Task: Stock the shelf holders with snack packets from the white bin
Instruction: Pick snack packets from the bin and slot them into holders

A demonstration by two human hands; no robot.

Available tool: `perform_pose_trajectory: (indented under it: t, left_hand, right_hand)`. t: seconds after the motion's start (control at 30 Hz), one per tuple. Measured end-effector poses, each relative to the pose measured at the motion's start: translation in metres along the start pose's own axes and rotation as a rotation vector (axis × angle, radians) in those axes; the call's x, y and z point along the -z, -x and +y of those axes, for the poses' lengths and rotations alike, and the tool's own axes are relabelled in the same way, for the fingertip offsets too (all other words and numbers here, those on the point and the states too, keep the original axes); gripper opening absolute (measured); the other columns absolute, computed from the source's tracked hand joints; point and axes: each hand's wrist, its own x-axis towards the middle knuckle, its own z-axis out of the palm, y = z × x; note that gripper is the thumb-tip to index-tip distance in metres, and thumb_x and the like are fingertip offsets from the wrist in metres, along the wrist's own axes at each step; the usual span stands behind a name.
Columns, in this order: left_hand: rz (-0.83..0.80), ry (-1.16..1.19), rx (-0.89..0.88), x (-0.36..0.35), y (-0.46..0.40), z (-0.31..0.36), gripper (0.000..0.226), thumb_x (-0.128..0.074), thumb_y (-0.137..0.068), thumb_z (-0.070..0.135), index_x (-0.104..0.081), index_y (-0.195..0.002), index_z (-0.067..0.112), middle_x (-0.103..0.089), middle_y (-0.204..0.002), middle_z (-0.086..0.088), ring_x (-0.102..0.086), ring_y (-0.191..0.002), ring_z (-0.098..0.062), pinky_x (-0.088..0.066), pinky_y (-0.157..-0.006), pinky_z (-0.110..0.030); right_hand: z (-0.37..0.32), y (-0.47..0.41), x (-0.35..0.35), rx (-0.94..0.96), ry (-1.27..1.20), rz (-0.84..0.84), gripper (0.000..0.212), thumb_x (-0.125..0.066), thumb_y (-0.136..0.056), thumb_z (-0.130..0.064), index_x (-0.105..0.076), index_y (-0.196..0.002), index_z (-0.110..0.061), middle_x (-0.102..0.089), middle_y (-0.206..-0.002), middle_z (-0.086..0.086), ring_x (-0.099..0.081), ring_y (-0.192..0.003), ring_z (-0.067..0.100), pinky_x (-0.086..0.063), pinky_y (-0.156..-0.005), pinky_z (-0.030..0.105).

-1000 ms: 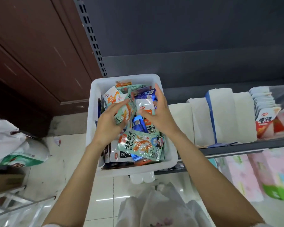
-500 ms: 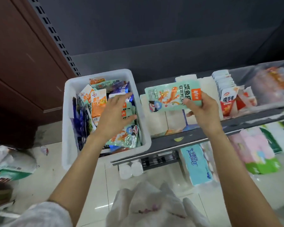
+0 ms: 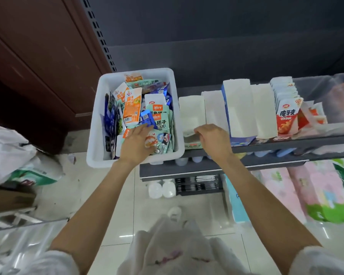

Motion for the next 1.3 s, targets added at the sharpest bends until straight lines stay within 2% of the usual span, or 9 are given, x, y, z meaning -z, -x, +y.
perform_pose_trajectory:
  t: [0.2, 0.33, 0.43, 0.6, 0.83, 0.93, 1.03, 1.13, 1.3]
  left_hand:
    - [0.222, 0.156, 0.103, 0.012, 0.012, -0.010, 0.061, -0.075, -0.077, 0.018, -0.049, -0.132, 0.014, -0.047, -0.134, -0.012, -0.044, -0.121, -0.031, -0.041, -0.099, -0.044]
    - [0.208, 0.173, 0.241, 0.021, 0.018, -0.028, 0.056, -0.073, -0.080, 0.019, -0.049, -0.130, 0.011, -0.049, -0.129, -0.012, -0.054, -0.112, -0.029, -0.044, -0.092, -0.037]
    - [0.132, 0.120, 0.276, 0.021, 0.017, -0.034, 0.062, -0.071, -0.081, 0.029, -0.044, -0.135, 0.011, -0.049, -0.128, -0.012, -0.053, -0.113, -0.029, -0.044, -0.093, -0.040]
    - [0.059, 0.067, 0.391, 0.017, 0.009, -0.033, 0.072, -0.066, -0.082, 0.047, -0.037, -0.139, 0.012, -0.047, -0.129, -0.012, -0.046, -0.118, -0.030, -0.041, -0.097, -0.041]
    - [0.156, 0.260, 0.434, 0.019, 0.009, -0.034, 0.062, -0.073, -0.079, 0.023, -0.043, -0.133, 0.011, -0.059, -0.120, -0.010, -0.057, -0.108, -0.026, -0.046, -0.087, -0.036]
    - [0.138, 0.415, 0.428, 0.034, 0.016, -0.028, 0.036, -0.068, -0.084, 0.018, -0.058, -0.118, 0.011, -0.067, -0.107, -0.005, -0.061, -0.090, -0.019, -0.048, -0.073, -0.026]
    - [0.175, 0.836, 0.357, 0.056, 0.019, -0.016, 0.008, -0.065, -0.087, 0.016, -0.067, -0.095, 0.018, -0.069, -0.097, 0.003, -0.065, -0.094, -0.017, -0.049, -0.067, -0.017]
    - [0.190, 1.174, 0.254, 0.085, 0.010, 0.000, 0.023, -0.063, -0.087, 0.017, -0.065, -0.109, 0.017, -0.068, -0.106, 0.000, -0.064, -0.100, -0.012, -0.053, -0.071, -0.018]
    - [-0.036, 1.038, 0.097, 0.097, -0.020, 0.041, 0.033, -0.067, -0.084, 0.010, -0.059, -0.114, 0.020, -0.068, -0.099, 0.003, -0.068, -0.086, -0.008, -0.056, -0.077, -0.025]
  right_hand:
    - [-0.005, 0.033, 0.009, -0.009, -0.077, -0.008, 0.050, -0.065, -0.063, 0.004, -0.068, -0.110, -0.014, -0.069, -0.109, 0.006, -0.056, -0.112, 0.034, -0.038, -0.093, 0.052]
    - [-0.033, 0.014, 0.050, -0.163, -0.480, 0.126, 0.044, -0.051, -0.078, 0.002, -0.064, -0.117, -0.015, -0.066, -0.113, 0.003, -0.054, -0.107, 0.024, -0.040, -0.092, 0.037]
    - [-0.064, -0.014, 0.055, -0.029, -0.592, 0.011, 0.032, -0.052, -0.087, -0.001, -0.064, -0.114, -0.012, -0.068, -0.109, 0.003, -0.060, -0.099, 0.019, -0.050, -0.087, 0.036]
    - [-0.106, -0.046, 0.017, 0.120, -0.297, -0.388, 0.043, -0.053, -0.095, -0.027, -0.047, -0.136, -0.016, -0.051, -0.135, 0.006, -0.048, -0.120, 0.023, -0.039, -0.099, 0.036]
    - [-0.128, -0.052, -0.018, 0.073, -0.078, -0.354, 0.060, -0.061, -0.089, -0.036, -0.035, -0.141, -0.018, -0.047, -0.133, 0.011, -0.045, -0.119, 0.031, -0.037, -0.098, 0.040]
    - [-0.125, -0.053, -0.011, 0.015, -0.246, -0.270, 0.048, -0.062, -0.089, -0.032, -0.046, -0.131, -0.017, -0.050, -0.126, 0.007, -0.048, -0.115, 0.026, -0.038, -0.096, 0.035]
    - [-0.117, -0.058, 0.011, -0.099, -0.602, -0.296, 0.029, -0.064, -0.088, -0.026, -0.058, -0.114, -0.013, -0.054, -0.107, -0.001, -0.052, -0.096, 0.015, -0.042, -0.083, 0.027]
    - [-0.105, -0.057, 0.041, -0.325, -1.100, -0.241, 0.012, -0.063, -0.090, -0.019, -0.059, -0.100, -0.014, -0.064, -0.097, -0.002, -0.061, -0.084, 0.008, -0.047, -0.069, 0.017]
    - [-0.080, -0.038, 0.059, -0.574, -1.376, -0.105, 0.016, -0.062, -0.090, -0.017, -0.057, -0.104, -0.011, -0.070, -0.093, -0.001, -0.068, -0.081, 0.009, -0.052, -0.063, 0.021]
